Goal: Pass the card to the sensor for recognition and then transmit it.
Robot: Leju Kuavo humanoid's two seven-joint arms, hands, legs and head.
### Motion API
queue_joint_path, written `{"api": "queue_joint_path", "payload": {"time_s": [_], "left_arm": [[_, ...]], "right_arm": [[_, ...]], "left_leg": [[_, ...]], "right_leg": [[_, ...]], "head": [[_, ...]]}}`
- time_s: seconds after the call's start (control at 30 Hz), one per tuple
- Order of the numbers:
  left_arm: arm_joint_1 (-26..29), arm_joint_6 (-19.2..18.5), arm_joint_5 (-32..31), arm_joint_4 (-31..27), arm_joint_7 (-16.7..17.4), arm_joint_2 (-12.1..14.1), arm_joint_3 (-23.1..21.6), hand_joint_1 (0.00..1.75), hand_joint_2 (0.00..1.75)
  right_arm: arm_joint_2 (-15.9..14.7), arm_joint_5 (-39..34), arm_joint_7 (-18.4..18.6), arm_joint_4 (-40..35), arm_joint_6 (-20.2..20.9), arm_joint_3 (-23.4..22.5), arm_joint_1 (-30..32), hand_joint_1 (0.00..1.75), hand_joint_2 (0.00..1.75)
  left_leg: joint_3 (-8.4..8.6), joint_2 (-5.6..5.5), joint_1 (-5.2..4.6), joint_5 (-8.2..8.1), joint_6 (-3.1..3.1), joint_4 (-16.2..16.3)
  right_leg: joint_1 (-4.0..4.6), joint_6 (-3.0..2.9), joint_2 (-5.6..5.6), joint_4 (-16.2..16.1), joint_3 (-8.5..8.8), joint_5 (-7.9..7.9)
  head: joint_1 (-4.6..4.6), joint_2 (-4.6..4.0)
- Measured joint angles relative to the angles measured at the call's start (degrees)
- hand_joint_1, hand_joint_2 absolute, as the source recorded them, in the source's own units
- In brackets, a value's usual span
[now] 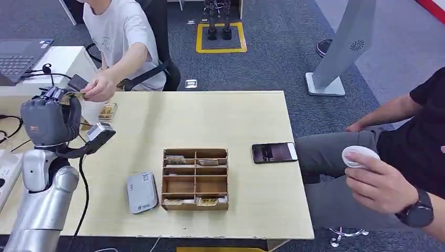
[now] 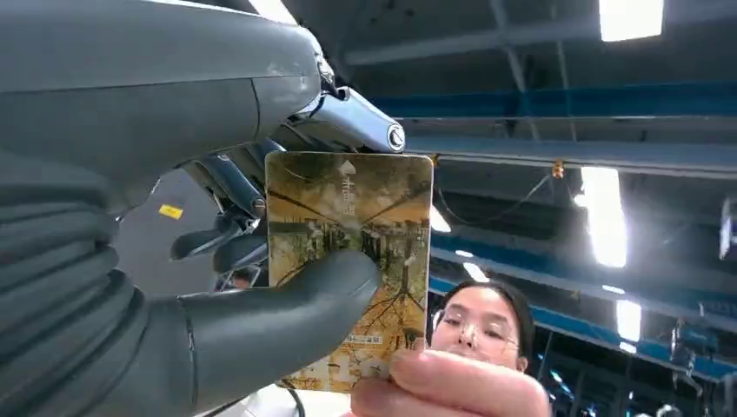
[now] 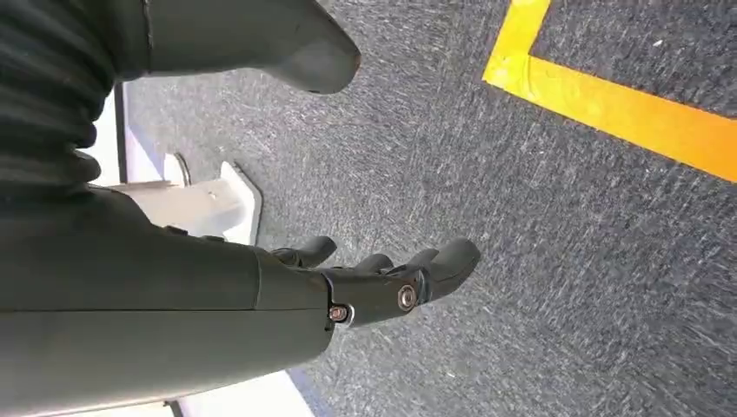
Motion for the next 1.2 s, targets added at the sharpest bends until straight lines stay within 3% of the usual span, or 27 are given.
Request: {"api": "queue_joint_path", "payload": {"time_s": [0.13,0.17,0.33,0.47,0.7,0.83,1.1,1.2], "left_arm": [[-0.23,0.31,0.15,1.44,0.46,0.68,-1.27,1.75,1.75],[-0.23,0.15,0.81,1.62,0.3,0.79,-1.42,0.0,1.75],[-0.2,-2.06,7.09,1.99,-1.25,0.94,-2.23,0.0,1.75],[0.25,-7.44,10.96,1.72,-0.66,0.79,-2.73,0.0,1.75],[6.0,-19.44,18.0,-5.06,-1.51,1.51,-4.76,0.0,1.75],[12.57,-29.5,24.91,-13.5,-2.95,3.19,-5.33,0.0,1.75],[18.73,-33.35,26.75,-22.93,-3.37,4.79,-5.72,0.0,1.75],[21.38,-35.8,24.81,-26.35,-3.37,5.42,-6.81,0.0,1.75]], "right_arm": [[0.0,-0.33,-0.09,0.0,-0.02,0.33,-0.01,0.0,1.75],[0.0,-0.42,-0.11,0.0,-0.02,0.35,-0.01,0.0,1.75],[0.0,-0.68,-0.24,0.0,-0.04,0.39,0.0,0.0,1.75],[0.0,-1.46,-0.2,0.0,-0.2,0.39,0.07,0.0,1.75],[0.0,-2.97,-0.5,0.0,-0.39,0.39,0.88,0.0,1.75],[0.0,-4.09,-0.77,0.0,-1.14,0.07,1.97,0.0,1.75],[0.0,-4.48,-1.03,-0.02,-1.29,-0.81,2.58,0.0,1.75],[0.0,-5.22,-0.83,-0.02,-1.38,-1.35,2.72,0.0,1.75]], "left_leg": [[-0.01,0.0,0.0,0.0,0.0,0.0],[-0.01,0.02,0.0,0.0,0.0,0.0],[-0.02,0.03,0.0,0.0,0.0,0.0],[-0.02,0.03,0.0,0.0,0.0,0.0],[-0.03,0.1,0.0,-0.02,0.01,-0.01],[-0.13,0.1,0.0,-0.03,0.0,-0.01],[-0.18,0.1,0.0,-0.01,0.0,-0.01],[-0.16,0.12,0.0,-0.01,0.0,-0.01]], "right_leg": [[0.0,0.0,0.0,0.0,0.0,0.0],[0.0,0.0,0.01,0.0,-0.01,0.0],[0.0,0.01,0.03,0.0,-0.03,0.0],[0.0,0.01,0.03,0.0,-0.03,0.0],[0.0,0.01,0.07,0.0,-0.04,0.0],[0.0,0.02,0.07,0.0,-0.14,-0.03],[0.0,0.03,0.07,-0.01,-0.19,-0.01],[0.0,0.02,0.09,-0.01,-0.19,0.01]], "head": [[0.0,0.0],[0.02,0.0],[0.02,0.0],[0.0,0.02],[0.0,0.0],[0.02,0.0],[0.02,0.02],[0.02,0.0]]}}
